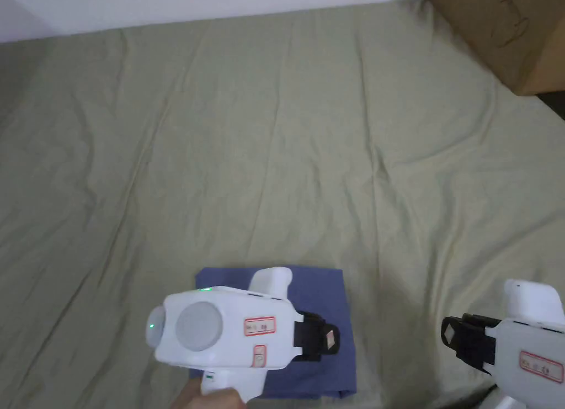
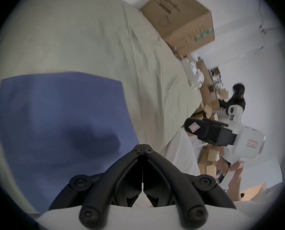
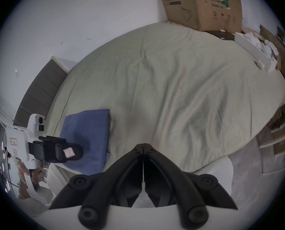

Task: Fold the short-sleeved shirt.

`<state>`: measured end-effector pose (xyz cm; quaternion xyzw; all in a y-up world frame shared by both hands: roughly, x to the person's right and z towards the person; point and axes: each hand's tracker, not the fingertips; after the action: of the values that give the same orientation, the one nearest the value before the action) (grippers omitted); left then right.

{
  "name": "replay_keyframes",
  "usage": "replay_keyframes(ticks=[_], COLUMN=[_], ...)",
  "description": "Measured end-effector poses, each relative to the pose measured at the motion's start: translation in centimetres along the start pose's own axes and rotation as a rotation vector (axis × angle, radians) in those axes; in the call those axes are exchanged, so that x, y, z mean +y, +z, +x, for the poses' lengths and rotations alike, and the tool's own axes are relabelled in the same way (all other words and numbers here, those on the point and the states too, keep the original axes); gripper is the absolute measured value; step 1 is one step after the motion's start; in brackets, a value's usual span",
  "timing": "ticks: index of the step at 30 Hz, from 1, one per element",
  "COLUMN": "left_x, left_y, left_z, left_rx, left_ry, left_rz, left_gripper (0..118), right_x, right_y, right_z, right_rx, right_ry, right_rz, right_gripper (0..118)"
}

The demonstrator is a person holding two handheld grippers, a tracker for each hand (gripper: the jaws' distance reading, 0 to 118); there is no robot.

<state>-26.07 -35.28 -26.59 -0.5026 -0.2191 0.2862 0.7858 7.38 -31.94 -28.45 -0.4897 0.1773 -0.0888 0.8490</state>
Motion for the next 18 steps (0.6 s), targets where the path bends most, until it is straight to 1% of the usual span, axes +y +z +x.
replay_keyframes(ticks=[2,5,7,9,10,12,14,16,18], left_x=[-0.7,-2.0,-2.8,-4.0,-4.6,-5.3,-6.2,-6.9,-7.2], left_y=[3.7,8.9,11.0,12.7,13.4,14.1,14.7,14.6,14.5], left_z=[-2.1,-4.7,-6.8,-8.5,-9.3,-10.7,-11.6,-11.7,-12.2], left_rx=[-0.019,0.022,0.054,0.060,0.062,0.059,0.059,0.058,0.052], left_ry=[0.052,0.127,0.188,0.235,0.244,0.268,0.288,0.290,0.290], left_rz=[0.082,0.202,0.248,0.285,0.294,0.310,0.316,0.320,0.318], left_gripper=[0,0,0,0,0,0,0,0,1], right_x=[0.7,1.6,2.0,2.6,2.7,2.8,2.5,2.0,1.6], right_y=[-0.2,-0.8,-1.5,-2.5,-3.1,-4.6,-6.4,-8.5,-10.7], right_z=[-1.6,-4.8,-7.0,-9.2,-10.4,-12.6,-14.7,-16.0,-16.5], right_rx=[0.022,0.062,0.090,0.155,0.171,0.171,0.172,0.163,0.119], right_ry=[0.051,0.130,0.157,0.172,0.200,0.295,0.368,0.390,0.401], right_rz=[0.004,0.028,0.049,0.033,0.020,-0.012,-0.059,-0.091,-0.146], right_gripper=[0,0,0,0,0,0,0,0,0])
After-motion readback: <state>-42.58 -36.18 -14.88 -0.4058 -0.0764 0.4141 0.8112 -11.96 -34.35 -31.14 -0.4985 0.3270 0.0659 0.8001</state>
